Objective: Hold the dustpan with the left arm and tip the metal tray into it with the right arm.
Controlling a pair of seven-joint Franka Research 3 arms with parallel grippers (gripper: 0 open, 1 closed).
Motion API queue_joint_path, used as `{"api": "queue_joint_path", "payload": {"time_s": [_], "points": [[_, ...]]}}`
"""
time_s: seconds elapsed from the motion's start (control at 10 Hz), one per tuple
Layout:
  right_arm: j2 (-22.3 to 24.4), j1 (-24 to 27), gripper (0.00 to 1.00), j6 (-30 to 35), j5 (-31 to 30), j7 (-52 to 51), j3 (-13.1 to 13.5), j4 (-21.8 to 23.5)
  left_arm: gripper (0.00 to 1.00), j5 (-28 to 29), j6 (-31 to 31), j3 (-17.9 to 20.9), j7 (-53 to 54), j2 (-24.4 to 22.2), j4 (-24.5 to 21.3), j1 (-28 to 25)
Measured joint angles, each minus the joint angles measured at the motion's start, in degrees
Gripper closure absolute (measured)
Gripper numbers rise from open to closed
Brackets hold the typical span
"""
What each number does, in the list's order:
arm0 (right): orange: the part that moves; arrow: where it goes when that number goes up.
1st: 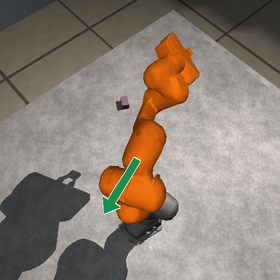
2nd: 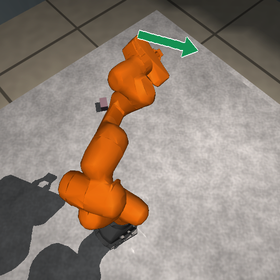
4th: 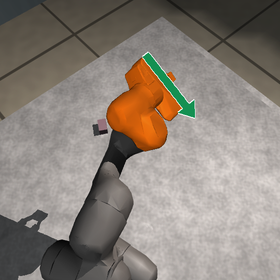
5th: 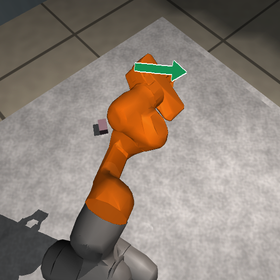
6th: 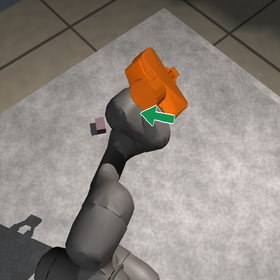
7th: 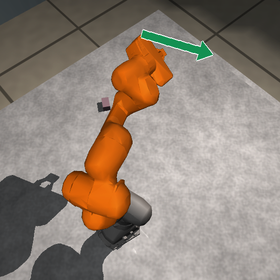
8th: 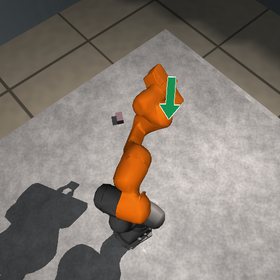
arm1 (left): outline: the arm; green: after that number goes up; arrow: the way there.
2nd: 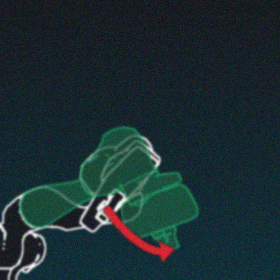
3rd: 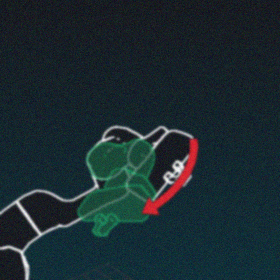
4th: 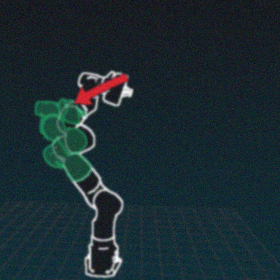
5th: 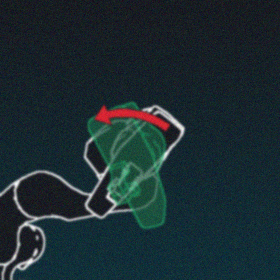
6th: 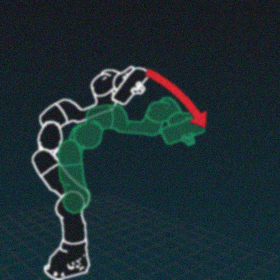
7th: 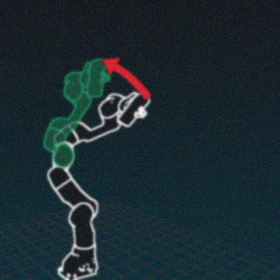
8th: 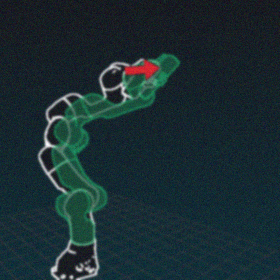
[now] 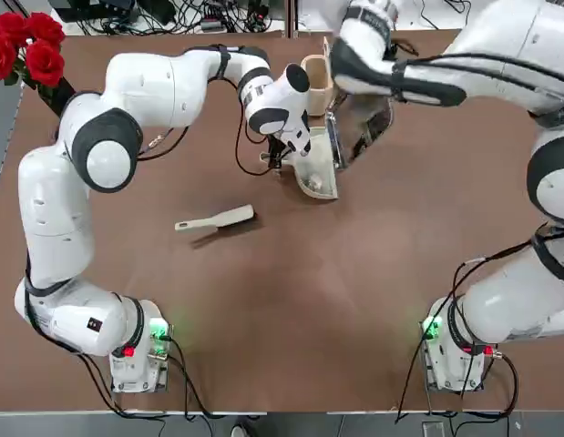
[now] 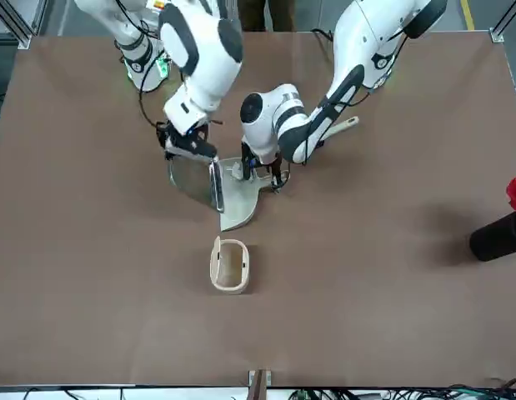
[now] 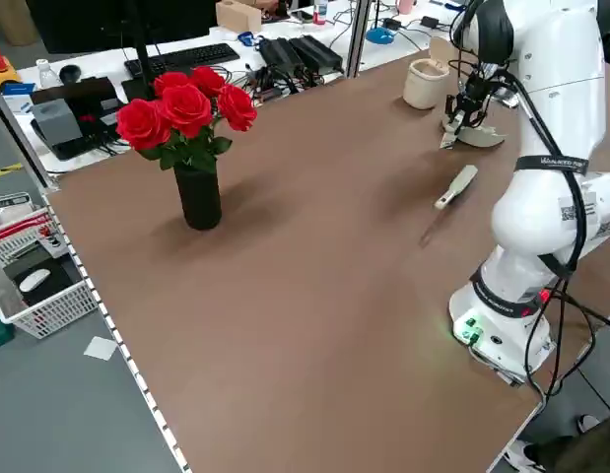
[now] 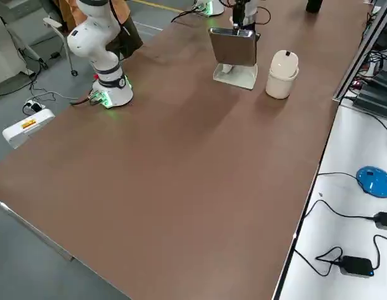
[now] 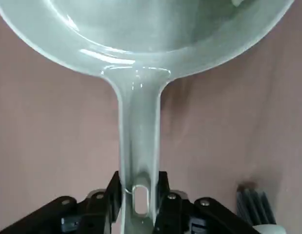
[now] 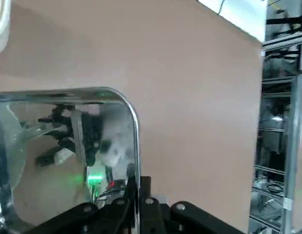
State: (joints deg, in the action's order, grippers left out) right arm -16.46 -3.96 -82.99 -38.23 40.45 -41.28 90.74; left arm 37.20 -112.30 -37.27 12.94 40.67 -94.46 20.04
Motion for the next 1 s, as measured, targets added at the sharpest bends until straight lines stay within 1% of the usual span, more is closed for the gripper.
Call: {"api": "queue_joint_path", "payload": {"time_s": [0.1,0.3,0.4,0.5,0.6,0.7,0.8,1.0], "points": [[2.6,0.3,0.95,-2.7,4.0,-5.2,4.9,-0.5,0.67,0.0,0.0,0.0,0.0,0.0,0.0,0.0],[7.4,0.6,0.95,-5.9,12.2,-13.5,13.5,-0.7,0.67,0.0,0.0,0.0,0.0,0.0,0.0,0.0],[9.3,0.6,0.95,-6.7,17.3,-17.1,17.9,-0.7,0.67,0.0,0.0,0.0,-0.1,0.0,0.1,0.0],[11.0,0.6,0.95,-7.1,22.9,-21.1,23.2,-0.7,0.67,0.0,0.0,0.1,-0.1,0.0,0.3,-0.1],[12.2,0.7,0.95,-7.2,27.0,-24.9,28.2,-0.7,0.67,0.0,0.3,0.0,-0.1,-0.3,0.7,-0.3],[13.0,1.2,0.95,-7.2,29.6,-27.8,31.9,-0.3,0.67,0.0,1.3,0.0,-0.1,-0.9,1.2,-0.4],[13.3,2.7,0.95,-7.2,31.9,-29.7,34.0,0.6,0.67,0.0,2.8,-0.2,0.0,-2.1,1.4,-0.5],[13.2,8.6,0.95,-8.7,36.9,-34.5,34.8,3.9,0.67,-1.3,5.0,-0.7,0.4,-5.3,1.5,-0.6]]}}
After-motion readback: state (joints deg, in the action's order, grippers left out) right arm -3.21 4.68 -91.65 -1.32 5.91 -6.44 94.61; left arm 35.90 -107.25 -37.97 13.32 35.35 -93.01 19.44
